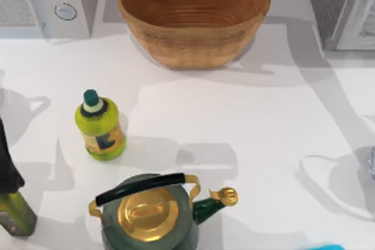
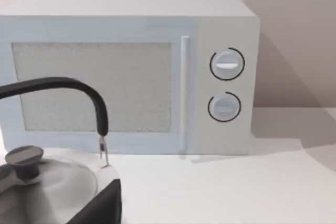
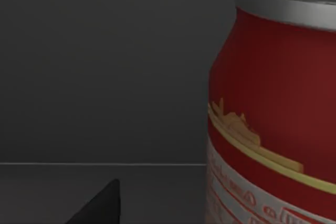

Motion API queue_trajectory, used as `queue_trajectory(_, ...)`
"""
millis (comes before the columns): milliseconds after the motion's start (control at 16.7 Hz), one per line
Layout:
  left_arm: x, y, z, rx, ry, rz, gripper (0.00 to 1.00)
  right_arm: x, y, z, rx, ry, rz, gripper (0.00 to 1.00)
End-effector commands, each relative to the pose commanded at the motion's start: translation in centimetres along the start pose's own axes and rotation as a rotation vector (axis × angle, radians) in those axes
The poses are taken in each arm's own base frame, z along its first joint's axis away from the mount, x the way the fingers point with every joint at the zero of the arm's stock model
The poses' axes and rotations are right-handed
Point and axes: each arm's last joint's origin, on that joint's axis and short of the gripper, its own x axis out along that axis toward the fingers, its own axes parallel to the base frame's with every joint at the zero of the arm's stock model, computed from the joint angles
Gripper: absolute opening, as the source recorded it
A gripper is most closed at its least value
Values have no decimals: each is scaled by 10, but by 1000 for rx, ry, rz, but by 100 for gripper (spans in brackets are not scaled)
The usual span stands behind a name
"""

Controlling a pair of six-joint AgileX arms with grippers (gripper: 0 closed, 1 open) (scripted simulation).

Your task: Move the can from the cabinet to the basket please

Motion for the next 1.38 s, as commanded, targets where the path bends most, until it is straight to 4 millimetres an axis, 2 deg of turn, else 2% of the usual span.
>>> queue_trajectory(180,0,0,0,0,0,0,100,0,0,0,0,0,0,100)
queue_trajectory(960,0,0,0,0,0,0,100,0,0,0,0,0,0,2)
queue_trajectory(1380,0,0,0,0,0,0,100,0,0,0,0,0,0,0)
